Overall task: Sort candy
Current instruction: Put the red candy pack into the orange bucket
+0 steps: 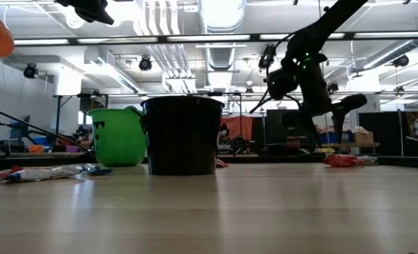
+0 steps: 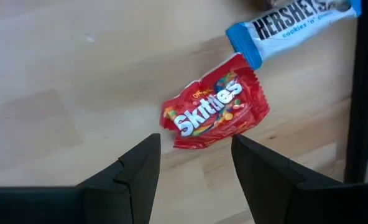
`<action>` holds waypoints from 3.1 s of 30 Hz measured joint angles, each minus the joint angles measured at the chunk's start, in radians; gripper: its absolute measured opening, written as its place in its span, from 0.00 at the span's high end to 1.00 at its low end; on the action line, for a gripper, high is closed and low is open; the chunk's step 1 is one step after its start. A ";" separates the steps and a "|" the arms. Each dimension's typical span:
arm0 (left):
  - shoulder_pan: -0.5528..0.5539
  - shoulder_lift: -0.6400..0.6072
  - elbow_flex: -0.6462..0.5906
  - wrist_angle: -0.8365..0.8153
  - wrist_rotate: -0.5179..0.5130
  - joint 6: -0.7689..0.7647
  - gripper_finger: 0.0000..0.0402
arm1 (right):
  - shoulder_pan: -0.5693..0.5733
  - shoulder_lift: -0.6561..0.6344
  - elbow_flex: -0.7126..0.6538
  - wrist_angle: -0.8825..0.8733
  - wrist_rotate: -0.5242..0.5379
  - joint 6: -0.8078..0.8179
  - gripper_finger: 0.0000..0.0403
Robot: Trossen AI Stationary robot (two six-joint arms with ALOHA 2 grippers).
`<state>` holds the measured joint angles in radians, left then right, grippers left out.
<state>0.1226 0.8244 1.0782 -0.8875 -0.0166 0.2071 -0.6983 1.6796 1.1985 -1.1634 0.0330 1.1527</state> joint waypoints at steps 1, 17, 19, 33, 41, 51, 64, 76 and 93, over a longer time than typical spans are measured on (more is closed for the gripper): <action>0.000 0.002 0.000 0.000 0.000 0.001 0.63 | 0.000 -0.008 -0.009 0.006 -0.002 0.008 0.52; 0.000 0.021 -0.001 -0.005 0.000 -0.004 0.63 | 0.002 -0.023 -0.146 0.104 -0.009 0.011 0.52; 0.000 0.021 -0.001 -0.005 0.001 -0.007 0.63 | -0.007 -0.023 -0.157 0.105 -0.007 0.002 0.52; 0.000 0.021 -0.002 -0.005 0.002 -0.033 0.63 | -0.028 -0.019 -0.247 0.261 -0.047 -0.030 0.71; 0.000 0.021 -0.002 -0.005 0.002 -0.036 0.63 | -0.029 -0.017 -0.231 0.256 -0.045 -0.046 0.97; 0.000 0.021 -0.002 -0.005 0.001 -0.027 0.63 | 0.007 -0.098 -0.223 0.250 -0.077 -0.059 0.98; 0.000 0.021 -0.002 0.009 -0.001 -0.010 0.63 | 0.127 -0.369 -0.222 0.264 -0.055 -0.078 0.98; 0.000 0.021 -0.002 0.097 -0.001 -0.071 0.63 | 0.295 -0.428 -0.126 0.317 -0.026 -0.140 0.98; 0.000 0.022 -0.002 0.166 0.002 -0.211 0.74 | 0.493 -0.240 0.320 0.393 -0.042 -0.420 0.98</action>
<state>0.1224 0.8463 1.0763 -0.7219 -0.0151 -0.0042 -0.2052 1.4397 1.5186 -0.7704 -0.0086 0.7328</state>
